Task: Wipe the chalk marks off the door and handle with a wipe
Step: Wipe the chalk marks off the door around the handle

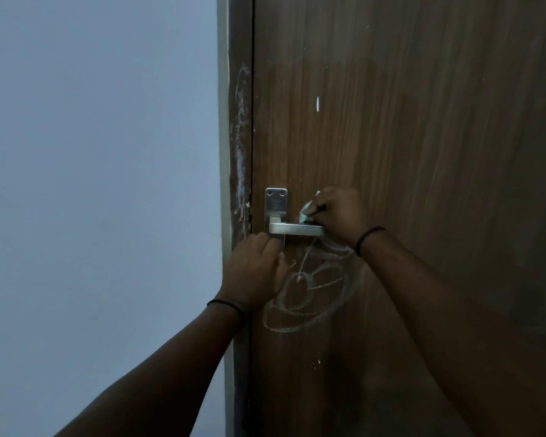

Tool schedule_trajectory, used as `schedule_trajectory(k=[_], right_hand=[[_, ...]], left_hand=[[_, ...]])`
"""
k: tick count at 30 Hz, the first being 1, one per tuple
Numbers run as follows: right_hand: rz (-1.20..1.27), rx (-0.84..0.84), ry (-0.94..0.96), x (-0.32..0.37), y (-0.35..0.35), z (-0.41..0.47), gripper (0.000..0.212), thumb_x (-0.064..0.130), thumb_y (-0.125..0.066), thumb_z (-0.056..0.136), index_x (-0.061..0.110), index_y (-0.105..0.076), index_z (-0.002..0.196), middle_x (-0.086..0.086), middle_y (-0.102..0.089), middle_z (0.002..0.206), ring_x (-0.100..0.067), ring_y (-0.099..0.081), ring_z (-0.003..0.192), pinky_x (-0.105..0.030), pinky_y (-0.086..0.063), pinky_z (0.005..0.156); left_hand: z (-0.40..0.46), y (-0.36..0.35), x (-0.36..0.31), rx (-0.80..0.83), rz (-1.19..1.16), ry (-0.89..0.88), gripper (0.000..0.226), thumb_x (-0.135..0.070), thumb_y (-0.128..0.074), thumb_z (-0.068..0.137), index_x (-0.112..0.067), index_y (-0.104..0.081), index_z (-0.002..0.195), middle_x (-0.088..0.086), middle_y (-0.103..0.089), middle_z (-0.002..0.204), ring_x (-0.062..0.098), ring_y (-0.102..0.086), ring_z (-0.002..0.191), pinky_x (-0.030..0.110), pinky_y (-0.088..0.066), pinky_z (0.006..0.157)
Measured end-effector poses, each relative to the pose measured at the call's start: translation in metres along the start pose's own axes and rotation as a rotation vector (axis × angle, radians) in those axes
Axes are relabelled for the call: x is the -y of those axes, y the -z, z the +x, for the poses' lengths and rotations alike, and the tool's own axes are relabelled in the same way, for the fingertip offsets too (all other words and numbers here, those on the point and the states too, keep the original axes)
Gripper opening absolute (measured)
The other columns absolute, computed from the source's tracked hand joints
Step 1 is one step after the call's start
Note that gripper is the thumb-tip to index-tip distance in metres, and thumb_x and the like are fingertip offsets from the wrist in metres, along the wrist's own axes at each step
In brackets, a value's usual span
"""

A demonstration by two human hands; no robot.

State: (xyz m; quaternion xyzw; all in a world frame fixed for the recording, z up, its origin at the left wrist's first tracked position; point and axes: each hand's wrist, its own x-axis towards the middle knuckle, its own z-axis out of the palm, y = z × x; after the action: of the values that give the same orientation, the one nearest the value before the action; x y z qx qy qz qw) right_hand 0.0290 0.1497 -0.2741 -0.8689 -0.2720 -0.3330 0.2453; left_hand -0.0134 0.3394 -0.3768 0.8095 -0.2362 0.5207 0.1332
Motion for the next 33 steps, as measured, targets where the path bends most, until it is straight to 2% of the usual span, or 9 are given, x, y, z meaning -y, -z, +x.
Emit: schedule_trajectory(k=[3, 7, 12, 15, 17, 23, 27, 30, 33], right_hand=[[0.02, 0.056, -0.154, -0.005, 0.01, 0.006, 0.009, 0.005, -0.079, 0.075, 0.012, -0.077, 0.079, 0.003, -0.074, 0.083, -0.007, -0.068, 0.081, -0.004, -0.046, 0.066], [0.063, -0.172, -0.109, 0.008, 0.01, 0.009, 0.009, 0.006, -0.076, 0.077, 0.012, -0.077, 0.083, 0.006, -0.066, 0.086, -0.005, -0.06, 0.079, -0.015, -0.047, 0.073], [-0.011, 0.096, -0.235, -0.007, 0.01, 0.001, 0.012, 0.009, -0.075, 0.08, 0.019, -0.076, 0.075, 0.007, -0.074, 0.083, 0.002, -0.063, 0.072, -0.009, -0.047, 0.065], [0.182, 0.036, -0.449, -0.007, 0.013, 0.004, 0.019, 0.004, -0.073, 0.078, 0.019, -0.075, 0.066, 0.002, -0.075, 0.077, -0.009, -0.069, 0.074, -0.025, -0.058, 0.066], [0.234, -0.051, -0.394, 0.001, 0.01, 0.007, 0.016, 0.002, -0.074, 0.077, 0.017, -0.076, 0.071, 0.002, -0.075, 0.077, -0.007, -0.069, 0.072, -0.023, -0.058, 0.066], [0.226, 0.027, -0.293, 0.016, 0.003, 0.007, 0.01, 0.008, -0.073, 0.082, 0.017, -0.076, 0.078, 0.006, -0.074, 0.081, 0.001, -0.066, 0.071, -0.006, -0.05, 0.058], [0.171, 0.094, -0.367, 0.019, 0.01, 0.014, 0.018, 0.019, -0.063, 0.088, 0.007, -0.075, 0.092, -0.007, -0.074, 0.095, -0.018, -0.068, 0.09, -0.027, -0.054, 0.078], [0.183, 0.225, -0.441, 0.02, 0.018, 0.015, 0.026, 0.018, -0.057, 0.09, 0.001, -0.07, 0.105, -0.016, -0.069, 0.11, -0.03, -0.064, 0.104, -0.036, -0.053, 0.09], [0.43, 0.29, -0.48, 0.024, 0.027, 0.011, 0.028, 0.014, -0.051, 0.094, -0.001, -0.07, 0.106, -0.01, -0.072, 0.107, -0.014, -0.067, 0.088, -0.013, -0.052, 0.062]], left_hand=[[-0.004, -0.004, 0.0, 0.052, -0.014, 0.019, 0.014, -0.021, -0.056, 0.089, -0.011, -0.064, 0.083, 0.004, -0.059, 0.076, 0.016, -0.052, 0.066, 0.025, -0.042, 0.057], [-0.001, -0.009, -0.005, 0.082, -0.015, 0.017, 0.008, -0.017, -0.061, 0.087, -0.011, -0.065, 0.083, 0.004, -0.059, 0.075, 0.016, -0.053, 0.064, 0.029, -0.046, 0.055], [0.0, -0.019, -0.011, 0.101, -0.039, 0.017, 0.005, -0.015, -0.064, 0.086, -0.01, -0.065, 0.084, 0.004, -0.059, 0.073, 0.017, -0.053, 0.059, 0.03, -0.046, 0.051], [0.001, -0.027, -0.017, 0.089, -0.055, 0.007, 0.013, -0.015, -0.065, 0.087, -0.01, -0.068, 0.099, 0.004, -0.062, 0.075, 0.018, -0.058, 0.061, 0.023, -0.042, 0.052], [0.001, -0.034, -0.024, 0.086, -0.047, 0.014, 0.03, -0.017, -0.059, 0.089, -0.008, -0.065, 0.117, 0.005, -0.064, 0.081, 0.018, -0.059, 0.065, 0.024, -0.044, 0.055], [-0.001, -0.051, -0.032, 0.124, 0.033, 0.081, 0.048, -0.013, -0.058, 0.093, -0.003, -0.048, 0.138, 0.013, -0.058, 0.12, 0.024, -0.056, 0.097, 0.039, -0.052, 0.082], [-0.011, -0.058, -0.034, 0.188, 0.1, 0.115, 0.06, -0.019, -0.053, 0.095, -0.006, -0.032, 0.15, 0.014, -0.04, 0.151, 0.031, -0.039, 0.138, 0.047, -0.033, 0.115], [-0.01, -0.06, -0.04, 0.163, 0.121, 0.14, 0.062, -0.015, -0.054, 0.092, -0.004, -0.034, 0.149, 0.018, -0.038, 0.153, 0.034, -0.034, 0.143, 0.047, -0.018, 0.121], [-0.002, -0.061, -0.046, 0.132, 0.097, 0.146, 0.06, -0.017, -0.046, 0.095, -0.007, -0.028, 0.152, 0.014, -0.029, 0.158, 0.03, -0.026, 0.147, 0.044, -0.013, 0.121]])
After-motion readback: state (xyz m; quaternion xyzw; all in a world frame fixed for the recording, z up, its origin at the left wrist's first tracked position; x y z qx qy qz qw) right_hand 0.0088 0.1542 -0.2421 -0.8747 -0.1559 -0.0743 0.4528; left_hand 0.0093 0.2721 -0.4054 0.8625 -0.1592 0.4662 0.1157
